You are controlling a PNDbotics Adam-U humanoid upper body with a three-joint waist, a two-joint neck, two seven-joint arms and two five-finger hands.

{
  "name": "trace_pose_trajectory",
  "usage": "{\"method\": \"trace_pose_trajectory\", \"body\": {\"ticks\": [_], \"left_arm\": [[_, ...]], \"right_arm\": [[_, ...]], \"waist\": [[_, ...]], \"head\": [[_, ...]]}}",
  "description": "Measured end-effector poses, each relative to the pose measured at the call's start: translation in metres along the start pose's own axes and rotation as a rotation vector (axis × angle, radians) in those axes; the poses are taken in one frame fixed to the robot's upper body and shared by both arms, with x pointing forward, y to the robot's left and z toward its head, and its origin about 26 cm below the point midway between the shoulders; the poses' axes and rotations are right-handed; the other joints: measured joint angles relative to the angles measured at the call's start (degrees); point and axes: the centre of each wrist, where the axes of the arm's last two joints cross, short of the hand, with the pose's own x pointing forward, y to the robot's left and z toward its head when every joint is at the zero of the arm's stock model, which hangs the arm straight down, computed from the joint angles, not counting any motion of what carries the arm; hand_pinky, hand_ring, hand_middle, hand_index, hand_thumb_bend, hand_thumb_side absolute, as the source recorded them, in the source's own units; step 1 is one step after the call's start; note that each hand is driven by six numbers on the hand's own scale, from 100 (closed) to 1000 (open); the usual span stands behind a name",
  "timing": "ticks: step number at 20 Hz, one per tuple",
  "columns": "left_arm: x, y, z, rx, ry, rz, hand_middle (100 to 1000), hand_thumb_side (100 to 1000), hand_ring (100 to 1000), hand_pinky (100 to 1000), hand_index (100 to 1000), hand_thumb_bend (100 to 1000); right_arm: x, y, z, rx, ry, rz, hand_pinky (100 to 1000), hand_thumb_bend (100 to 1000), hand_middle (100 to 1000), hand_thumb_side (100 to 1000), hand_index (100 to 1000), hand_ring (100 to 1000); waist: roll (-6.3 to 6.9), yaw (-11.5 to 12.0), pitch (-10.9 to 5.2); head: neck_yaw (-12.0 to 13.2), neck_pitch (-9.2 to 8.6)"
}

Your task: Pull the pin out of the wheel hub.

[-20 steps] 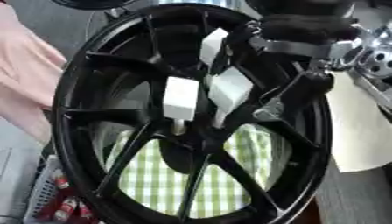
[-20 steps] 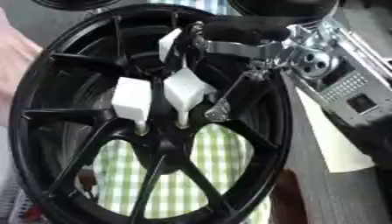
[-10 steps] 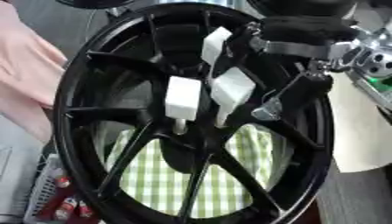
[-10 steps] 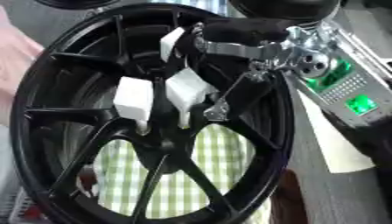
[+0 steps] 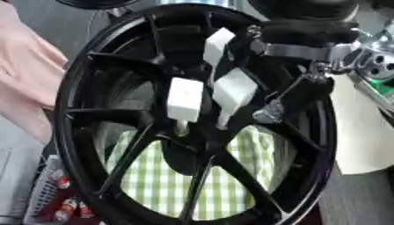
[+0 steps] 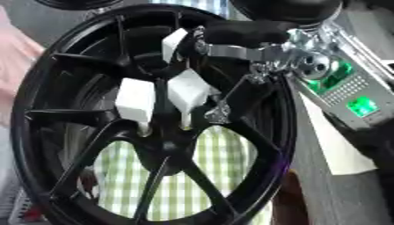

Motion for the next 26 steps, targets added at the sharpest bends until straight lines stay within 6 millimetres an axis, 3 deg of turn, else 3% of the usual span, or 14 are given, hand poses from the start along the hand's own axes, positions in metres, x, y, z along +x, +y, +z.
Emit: {"method": "trace_pose_trajectory", "body": {"ticks": [9, 10, 11, 19, 26], "left_arm": [[-0.0001, 0.0001, 0.0001, 0.0, 0.001, 0.0, 555, 759, 572, 748, 713, 220], [-0.0001, 0.0001, 0.0001, 0.0, 0.001, 0.0, 555, 760, 573, 748, 713, 219], [-0.0002, 0.0001, 0.0002, 0.0, 0.001, 0.0, 555, 761, 573, 750, 713, 217], [-0.0004, 0.0003, 0.0004, 0.001, 0.001, -0.005, 554, 762, 573, 751, 714, 216], [-0.0006, 0.0004, 0.0006, 0.002, 0.0, -0.009, 553, 762, 573, 752, 713, 214]], "right_arm": [[0.0, 0.0001, -0.0002, 0.007, -0.007, -0.017, 705, 367, 597, 100, 720, 627], [0.0, 0.0001, -0.0002, 0.007, -0.007, -0.017, 696, 348, 574, 100, 706, 608], [0.0, 0.0, -0.0002, 0.006, -0.007, -0.018, 672, 236, 469, 100, 633, 579], [0.0016, -0.0035, -0.0014, -0.005, -0.029, -0.075, 632, 137, 396, 100, 570, 534], [0.0005, -0.0033, -0.0017, -0.014, -0.028, -0.121, 569, 103, 343, 100, 531, 477]], "waist": [[-0.11, 0.0, 0.03], [-0.11, 0.0, 0.03], [-0.11, 0.0, 0.03], [-0.13, 0.0, 0.03], [-0.15, 0.0, 0.02]], "head": [[-0.2, 0.0], [-0.2, 0.0], [-0.2, 0.0], [-0.2, 0.0], [-0.2, 0.0]]}}
